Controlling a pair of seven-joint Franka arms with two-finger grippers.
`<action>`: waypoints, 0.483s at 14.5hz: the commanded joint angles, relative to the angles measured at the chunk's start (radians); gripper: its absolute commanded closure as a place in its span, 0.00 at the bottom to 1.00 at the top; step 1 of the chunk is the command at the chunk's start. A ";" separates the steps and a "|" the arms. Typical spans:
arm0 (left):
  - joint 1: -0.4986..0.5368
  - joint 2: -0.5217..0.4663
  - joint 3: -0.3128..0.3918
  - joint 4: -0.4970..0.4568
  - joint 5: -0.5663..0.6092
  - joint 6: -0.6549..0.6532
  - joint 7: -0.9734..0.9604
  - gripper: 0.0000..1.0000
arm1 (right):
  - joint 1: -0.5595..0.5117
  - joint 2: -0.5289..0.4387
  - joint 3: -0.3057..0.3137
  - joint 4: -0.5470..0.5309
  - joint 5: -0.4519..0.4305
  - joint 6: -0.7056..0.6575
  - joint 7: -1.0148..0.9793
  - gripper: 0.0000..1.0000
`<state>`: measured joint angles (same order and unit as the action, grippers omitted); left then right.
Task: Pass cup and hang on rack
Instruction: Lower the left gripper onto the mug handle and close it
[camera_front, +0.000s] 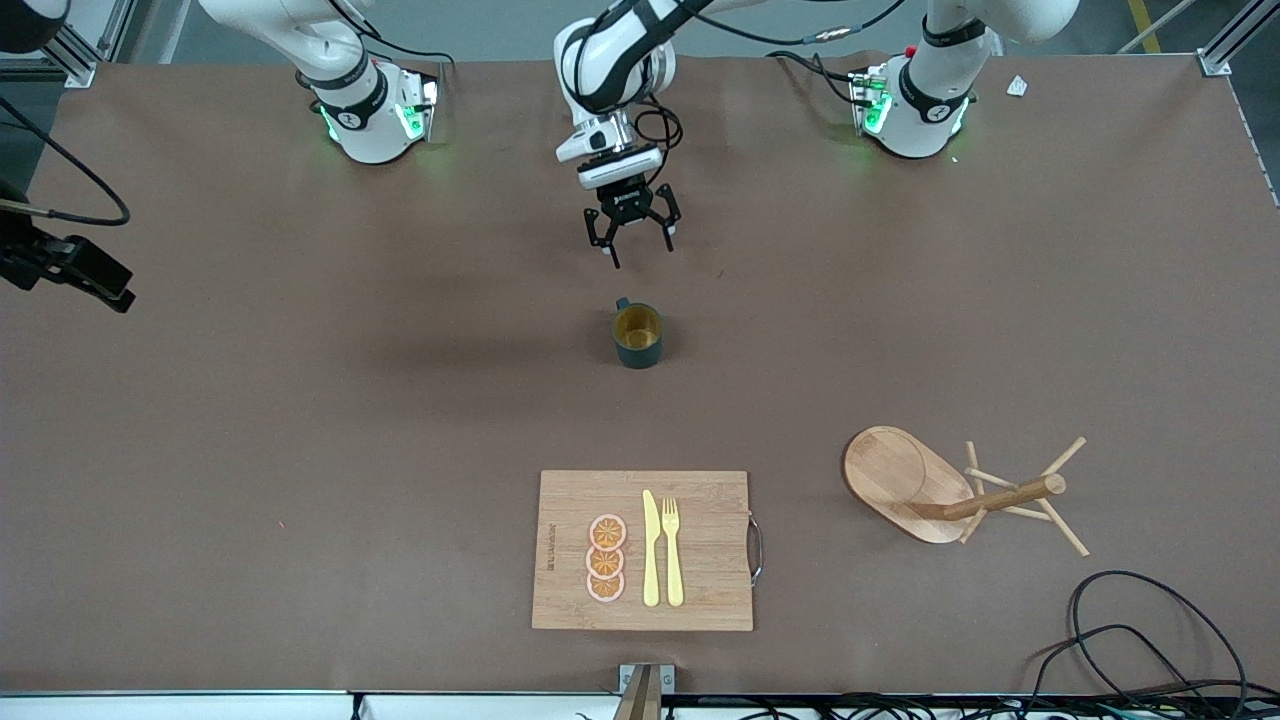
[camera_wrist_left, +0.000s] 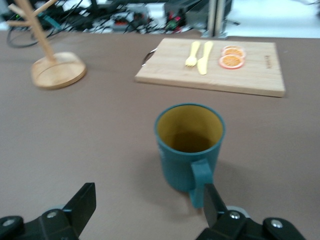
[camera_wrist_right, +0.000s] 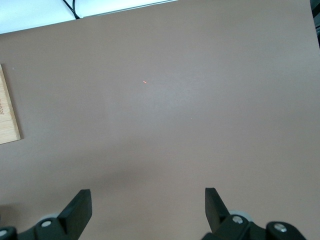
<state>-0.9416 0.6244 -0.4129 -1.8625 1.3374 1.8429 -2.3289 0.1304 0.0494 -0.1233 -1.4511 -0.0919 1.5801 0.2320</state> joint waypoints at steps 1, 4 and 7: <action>0.004 0.040 0.005 0.020 0.118 0.005 -0.013 0.06 | -0.022 -0.025 0.024 -0.018 0.053 0.014 -0.028 0.00; 0.010 0.089 0.020 0.055 0.196 0.005 -0.015 0.06 | -0.011 -0.025 0.030 -0.017 0.078 0.023 -0.030 0.00; 0.014 0.132 0.034 0.098 0.223 0.007 -0.015 0.07 | -0.011 -0.023 0.030 -0.020 0.101 0.050 -0.030 0.00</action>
<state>-0.9334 0.7186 -0.3866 -1.8103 1.5294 1.8435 -2.3430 0.1269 0.0492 -0.0979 -1.4504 -0.0192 1.6036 0.2166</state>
